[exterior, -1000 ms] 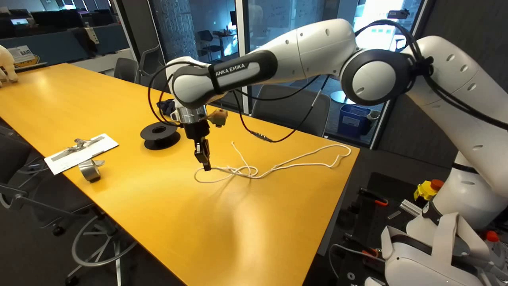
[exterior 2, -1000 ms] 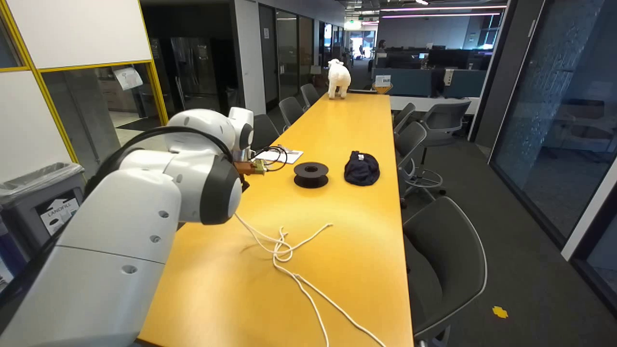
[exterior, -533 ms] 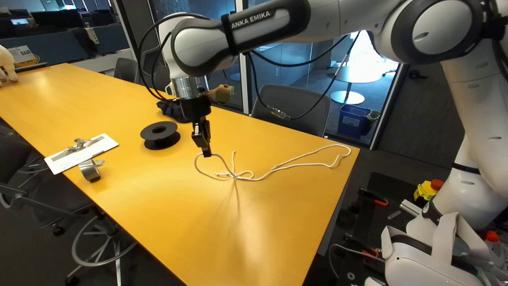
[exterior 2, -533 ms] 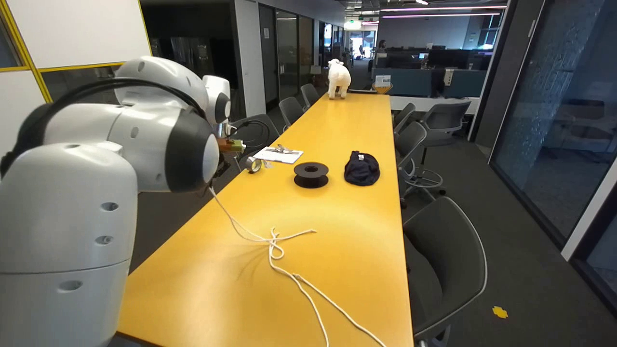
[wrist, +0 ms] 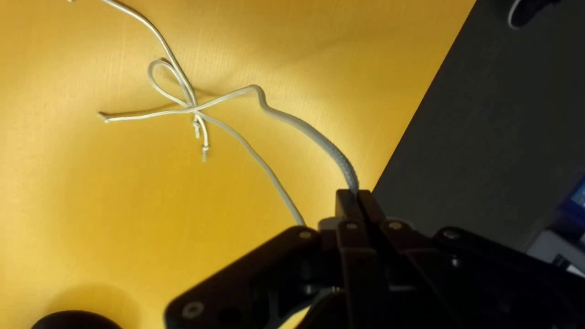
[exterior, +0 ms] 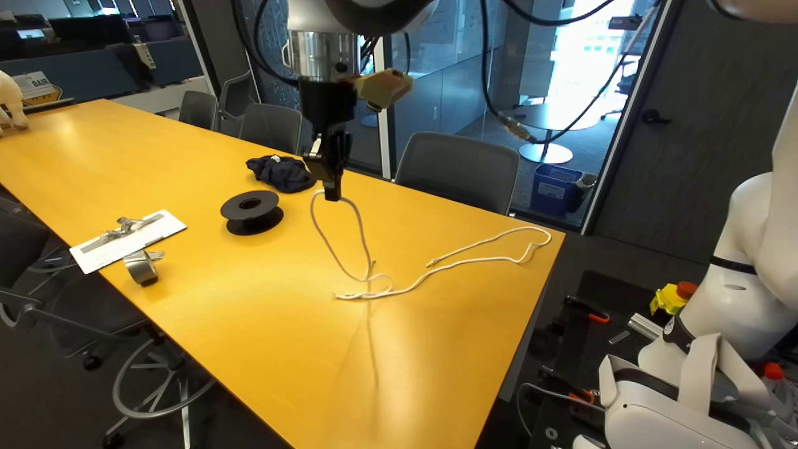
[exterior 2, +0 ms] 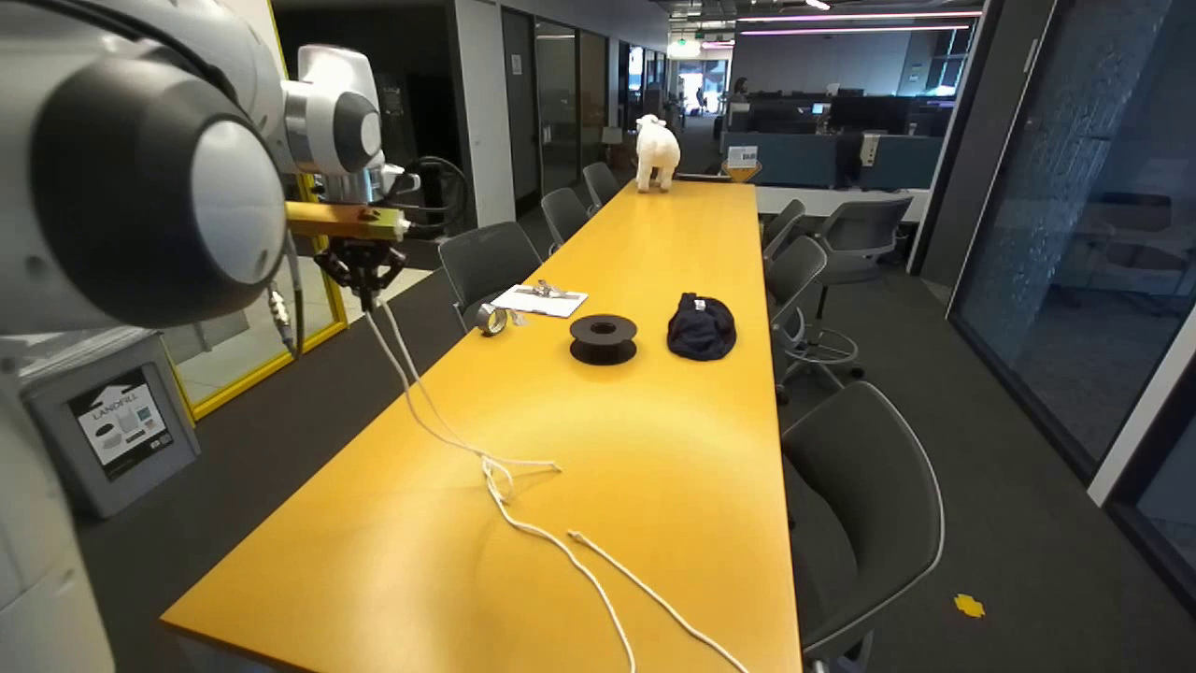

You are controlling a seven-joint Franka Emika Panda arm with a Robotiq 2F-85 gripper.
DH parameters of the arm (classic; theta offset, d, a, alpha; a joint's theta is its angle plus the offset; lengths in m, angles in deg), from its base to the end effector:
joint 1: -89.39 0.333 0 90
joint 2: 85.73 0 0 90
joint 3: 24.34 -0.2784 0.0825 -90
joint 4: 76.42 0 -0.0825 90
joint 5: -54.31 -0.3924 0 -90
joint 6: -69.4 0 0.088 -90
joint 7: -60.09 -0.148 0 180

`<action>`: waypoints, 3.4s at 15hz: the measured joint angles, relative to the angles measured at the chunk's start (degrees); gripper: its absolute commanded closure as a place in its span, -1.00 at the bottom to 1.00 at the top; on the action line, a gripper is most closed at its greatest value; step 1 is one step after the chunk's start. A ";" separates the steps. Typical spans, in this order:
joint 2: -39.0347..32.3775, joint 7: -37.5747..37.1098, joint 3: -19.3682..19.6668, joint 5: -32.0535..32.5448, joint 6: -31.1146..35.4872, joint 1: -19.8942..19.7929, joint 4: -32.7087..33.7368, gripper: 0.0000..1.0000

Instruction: Untangle the two ropes on the table.

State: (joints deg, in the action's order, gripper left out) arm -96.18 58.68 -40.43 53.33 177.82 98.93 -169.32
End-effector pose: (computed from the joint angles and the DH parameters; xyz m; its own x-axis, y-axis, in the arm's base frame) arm 0.5730 0.2676 0.4462 0.9139 0.3951 0.0932 0.4018 -0.9131 -0.0692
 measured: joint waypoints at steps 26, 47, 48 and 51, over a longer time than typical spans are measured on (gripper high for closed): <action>28.14 -37.41 -3.30 11.87 8.96 -0.94 -27.60 0.98; -2.00 -63.09 17.77 35.31 31.10 -10.61 -7.18 0.98; -3.01 -65.17 18.63 35.31 31.56 -10.44 -5.66 0.98; -5.78 -71.65 21.37 35.32 32.98 -9.69 -1.22 0.98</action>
State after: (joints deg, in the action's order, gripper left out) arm -101.96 -12.97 -19.06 88.66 210.80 89.24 -170.53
